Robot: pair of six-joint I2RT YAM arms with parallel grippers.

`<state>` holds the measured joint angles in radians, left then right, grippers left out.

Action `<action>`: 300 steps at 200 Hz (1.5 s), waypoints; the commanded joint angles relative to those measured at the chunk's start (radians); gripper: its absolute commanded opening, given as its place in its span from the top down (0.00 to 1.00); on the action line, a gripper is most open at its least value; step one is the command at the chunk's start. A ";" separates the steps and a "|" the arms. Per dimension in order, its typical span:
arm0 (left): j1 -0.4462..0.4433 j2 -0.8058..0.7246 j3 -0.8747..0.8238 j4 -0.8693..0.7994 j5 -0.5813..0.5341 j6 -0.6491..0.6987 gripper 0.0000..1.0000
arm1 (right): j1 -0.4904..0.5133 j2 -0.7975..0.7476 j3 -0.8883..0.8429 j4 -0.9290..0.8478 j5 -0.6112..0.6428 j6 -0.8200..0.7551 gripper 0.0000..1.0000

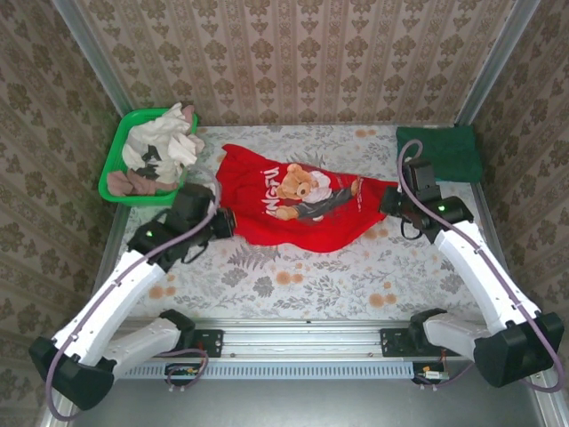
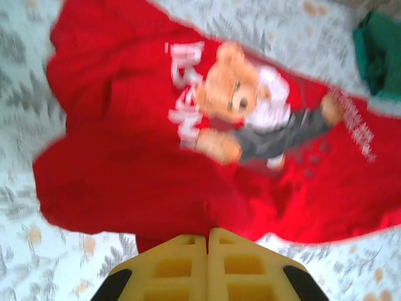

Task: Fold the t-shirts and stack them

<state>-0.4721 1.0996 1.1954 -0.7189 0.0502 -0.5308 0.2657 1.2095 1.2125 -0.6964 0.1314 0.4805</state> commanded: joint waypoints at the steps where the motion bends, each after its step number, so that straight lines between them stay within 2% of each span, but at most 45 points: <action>1: 0.089 0.216 0.284 0.025 0.068 0.184 1.00 | 0.072 0.169 0.233 -0.024 0.105 -0.063 1.00; 16: 0.119 0.361 0.570 -0.014 0.054 0.260 1.00 | 0.111 0.301 0.466 -0.100 0.231 -0.102 1.00; 34: 0.143 0.550 0.953 -0.073 0.070 0.340 1.00 | 0.112 0.435 0.760 -0.185 0.316 -0.146 1.00; 52: 0.178 0.747 1.369 -0.153 0.140 0.389 1.00 | 0.104 0.580 1.080 -0.260 0.356 -0.207 1.00; 66: 0.204 0.874 1.632 -0.177 0.148 0.387 1.00 | 0.083 0.702 1.346 -0.316 0.344 -0.255 1.00; 75: 0.224 0.910 1.701 -0.145 0.175 0.394 1.00 | 0.061 0.781 1.525 -0.360 0.336 -0.264 1.00; 85: 0.245 0.897 1.680 -0.098 0.164 0.386 1.00 | 0.038 0.849 1.705 -0.389 0.304 -0.273 1.00; 98: 0.273 0.830 1.563 -0.021 0.197 0.393 1.00 | 0.004 0.863 1.762 -0.355 0.275 -0.280 1.00; 120: 0.298 0.615 1.212 0.176 0.188 0.404 1.00 | -0.042 0.760 1.616 -0.282 0.201 -0.254 1.00; 138: 0.300 0.424 0.931 0.298 0.186 0.413 1.00 | -0.048 0.623 1.338 -0.131 0.175 -0.277 1.00; 155: 0.299 0.245 0.662 0.337 0.182 0.386 1.00 | -0.056 0.501 1.083 -0.089 0.121 -0.255 1.00; 162: 0.297 0.157 0.537 0.371 0.198 0.379 1.00 | -0.056 0.445 0.946 -0.060 0.095 -0.246 1.00; 174: 0.287 0.017 0.335 0.408 0.164 0.336 1.00 | -0.058 0.321 0.701 0.010 0.045 -0.223 1.00; 192: 0.279 -0.156 0.106 0.364 0.161 0.248 1.00 | -0.062 0.145 0.376 0.080 -0.052 -0.186 1.00; 208: 0.243 -0.297 -0.134 0.347 0.161 0.172 1.00 | -0.062 0.024 0.138 0.062 -0.027 -0.106 1.00; 220: 0.223 -0.368 -0.264 0.271 0.155 0.127 1.00 | -0.062 -0.062 -0.037 0.065 -0.033 -0.075 1.00; 235: 0.218 -0.431 -0.387 0.148 0.168 0.089 1.00 | -0.065 -0.124 -0.176 -0.011 -0.009 -0.054 1.00; 252: 0.216 -0.486 -0.486 0.059 0.201 0.042 1.00 | -0.065 -0.151 -0.252 -0.143 0.073 -0.043 1.00; 261: 0.216 -0.507 -0.516 0.029 0.222 0.024 0.94 | -0.066 -0.154 -0.268 -0.196 0.116 -0.034 1.00; 267: 0.216 -0.517 -0.527 0.016 0.242 0.024 0.86 | -0.067 -0.159 -0.275 -0.221 0.135 -0.024 1.00; 273: 0.214 -0.528 -0.537 0.005 0.249 0.023 0.73 | -0.066 -0.164 -0.281 -0.238 0.133 -0.019 0.98; 284: 0.211 -0.548 -0.547 0.006 0.246 0.009 0.59 | -0.067 -0.176 -0.280 -0.257 0.102 -0.019 0.81; 295: 0.211 -0.553 -0.541 0.010 0.234 0.003 0.46 | -0.066 -0.197 -0.272 -0.258 0.072 -0.024 0.74; 300: 0.211 -0.549 -0.532 0.012 0.222 0.003 0.42 | -0.065 -0.208 -0.265 -0.256 0.064 -0.027 0.68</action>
<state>-0.2550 0.5812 0.6350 -0.6975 0.2596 -0.4847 0.2024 1.0668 0.9310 -0.8906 0.1940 0.4294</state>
